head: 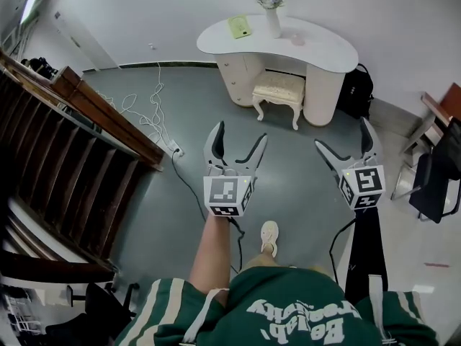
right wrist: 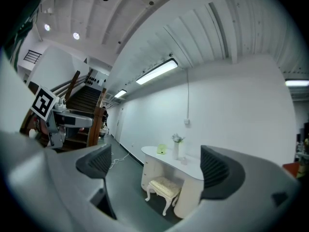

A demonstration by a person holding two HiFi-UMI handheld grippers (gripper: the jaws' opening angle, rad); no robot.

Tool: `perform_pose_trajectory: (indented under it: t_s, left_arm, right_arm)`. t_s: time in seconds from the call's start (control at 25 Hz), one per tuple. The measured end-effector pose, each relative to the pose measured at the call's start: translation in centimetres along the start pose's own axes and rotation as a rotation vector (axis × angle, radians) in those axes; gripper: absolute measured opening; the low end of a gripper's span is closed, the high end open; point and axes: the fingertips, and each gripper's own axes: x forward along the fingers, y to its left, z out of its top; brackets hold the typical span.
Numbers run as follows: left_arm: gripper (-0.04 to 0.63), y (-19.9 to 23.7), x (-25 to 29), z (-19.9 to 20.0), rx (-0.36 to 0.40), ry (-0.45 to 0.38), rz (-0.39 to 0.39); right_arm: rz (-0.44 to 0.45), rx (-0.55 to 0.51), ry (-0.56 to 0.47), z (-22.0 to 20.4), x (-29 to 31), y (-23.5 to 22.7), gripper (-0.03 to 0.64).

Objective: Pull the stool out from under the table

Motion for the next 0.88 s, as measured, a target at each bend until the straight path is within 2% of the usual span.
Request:
perform_pose_trajectory:
  t_s: [0.2,0.68,0.88]
  left_arm:
    - [0.434,3.2,4.1,-0.6,-0.027,0.007,-0.019]
    - [0.433,9.7,12.8,-2.8,-0.002,0.022,-0.068]
    - [0.433,12.2,15.3,-3.1,-0.018,-0.008,-0.051]
  right_arm:
    - [-0.011,0.001,0.011,0.4,4.8,-0.5,0.584]
    - [-0.023,0.028,0.022,0.4,15.2,-1.1,0.575]
    - [-0.046,0.031,0.028,0.2,17.9,-1.2,0.572]
